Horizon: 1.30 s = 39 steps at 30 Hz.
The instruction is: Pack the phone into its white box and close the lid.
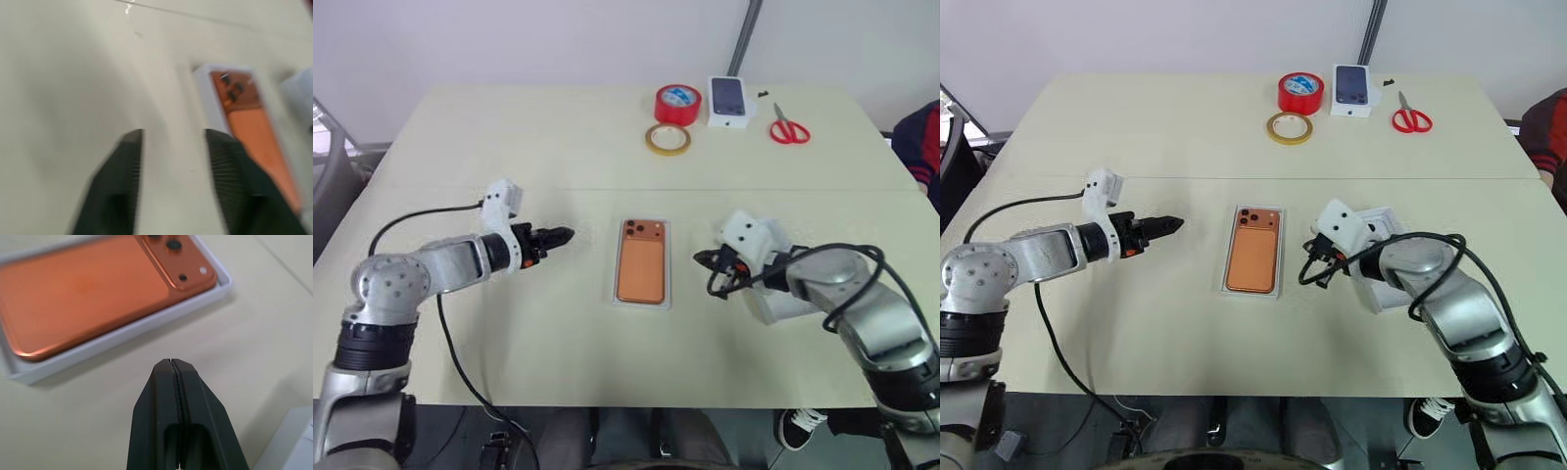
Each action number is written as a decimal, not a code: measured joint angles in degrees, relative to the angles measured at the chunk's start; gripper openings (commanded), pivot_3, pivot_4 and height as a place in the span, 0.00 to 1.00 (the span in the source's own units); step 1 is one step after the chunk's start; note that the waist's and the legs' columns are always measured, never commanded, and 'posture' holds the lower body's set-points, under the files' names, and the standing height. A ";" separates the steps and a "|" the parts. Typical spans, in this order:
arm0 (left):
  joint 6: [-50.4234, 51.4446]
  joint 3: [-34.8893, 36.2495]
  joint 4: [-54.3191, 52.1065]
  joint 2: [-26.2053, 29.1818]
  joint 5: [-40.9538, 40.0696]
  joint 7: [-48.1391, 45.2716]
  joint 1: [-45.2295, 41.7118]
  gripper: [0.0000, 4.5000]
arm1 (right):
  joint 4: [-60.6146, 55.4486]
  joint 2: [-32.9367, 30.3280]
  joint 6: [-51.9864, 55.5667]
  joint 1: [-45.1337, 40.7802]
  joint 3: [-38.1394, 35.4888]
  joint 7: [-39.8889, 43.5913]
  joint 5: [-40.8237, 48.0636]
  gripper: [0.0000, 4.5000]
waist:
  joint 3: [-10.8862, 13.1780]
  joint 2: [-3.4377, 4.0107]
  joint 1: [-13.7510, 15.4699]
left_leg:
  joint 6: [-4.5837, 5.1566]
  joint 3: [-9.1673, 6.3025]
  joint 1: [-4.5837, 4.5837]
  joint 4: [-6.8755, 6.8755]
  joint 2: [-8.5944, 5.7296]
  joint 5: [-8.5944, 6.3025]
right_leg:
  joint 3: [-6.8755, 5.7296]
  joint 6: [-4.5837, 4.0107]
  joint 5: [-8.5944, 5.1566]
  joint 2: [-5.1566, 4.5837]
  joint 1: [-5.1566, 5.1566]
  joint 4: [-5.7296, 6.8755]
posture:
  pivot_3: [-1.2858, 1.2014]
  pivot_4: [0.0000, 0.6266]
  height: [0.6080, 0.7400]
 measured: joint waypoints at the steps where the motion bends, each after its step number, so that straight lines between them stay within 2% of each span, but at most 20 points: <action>1: -0.70 -2.14 -0.74 -0.02 3.32 -2.04 -0.02 0.01 | 0.31 0.21 0.61 -0.84 1.54 -0.53 -0.67 0.00 | 0.00 -0.01 -0.04 | 0.00 0.00 0.00 -0.01 0.01 0.00 | 0.00 0.00 0.00 0.00 0.00 -0.01 | 0.52 0.24 1.00; 5: -2.94 -10.51 -2.74 -1.52 14.25 -8.51 -1.70 0.01 | 1.98 2.76 2.54 -3.85 7.13 -2.67 -3.30 0.00 | 0.00 0.00 -0.19 | 0.01 0.00 -0.01 -0.04 0.02 0.00 | 0.00 0.00 0.00 0.01 -0.03 -0.01 | 0.52 0.24 1.00; 9: -3.96 -18.06 -2.54 -5.33 23.25 -13.11 -4.48 0.01 | 3.34 3.99 3.54 -6.55 11.14 -4.34 -5.64 0.00 | 0.01 0.00 -0.18 | 0.03 0.00 -0.06 -0.02 0.02 -0.02 | 0.00 0.00 0.00 0.01 -0.06 -0.02 | 0.52 0.24 1.00; 18: -3.76 -22.45 -0.23 -11.49 34.45 -21.04 -8.85 0.01 | 3.70 3.94 3.98 -7.39 14.57 -4.37 -8.91 0.00 | 0.00 0.00 0.25 | 0.27 -0.02 -0.06 0.08 -0.01 -0.14 | -0.01 0.00 0.00 -0.01 0.00 0.02 | 0.52 0.24 1.00; 21: -3.65 -23.83 2.12 -14.96 36.99 -23.52 -10.70 0.01 | 1.76 1.32 5.07 -5.43 12.73 -3.62 -8.84 0.00 | 0.00 0.01 1.26 | 0.39 -0.02 -0.07 0.16 -0.03 -0.21 | -0.02 0.01 0.00 -0.03 0.03 0.01 | 0.52 0.24 1.00; 25: -3.50 -27.75 5.82 -20.96 40.59 -26.96 -14.62 0.01 | -3.05 -5.23 6.46 0.08 8.71 -1.90 -8.55 0.00 | 0.00 0.01 2.70 | 0.62 -0.05 -0.13 0.30 -0.11 -0.34 | -0.05 0.02 0.01 -0.08 0.10 -0.05 | 0.52 0.24 1.00; 29: -2.82 -30.57 7.74 -26.78 42.75 -29.54 -16.28 0.01 | -6.27 -10.59 8.07 6.04 3.54 -0.79 -8.25 0.00 | -0.01 0.03 2.64 | 0.70 -0.03 -0.16 0.36 -0.10 -0.38 | -0.02 0.07 0.04 -0.06 0.15 -0.11 | 0.52 0.24 1.00; 39: -2.57 -33.37 9.25 -32.08 45.76 -33.97 -16.50 0.01 | -9.49 -13.86 8.31 14.60 -3.64 -0.57 -7.49 0.00 | -0.03 0.07 2.50 | 0.68 -0.04 -0.10 0.33 -0.01 -0.37 | -0.01 0.07 0.04 0.04 0.16 -0.07 | 0.52 0.24 1.00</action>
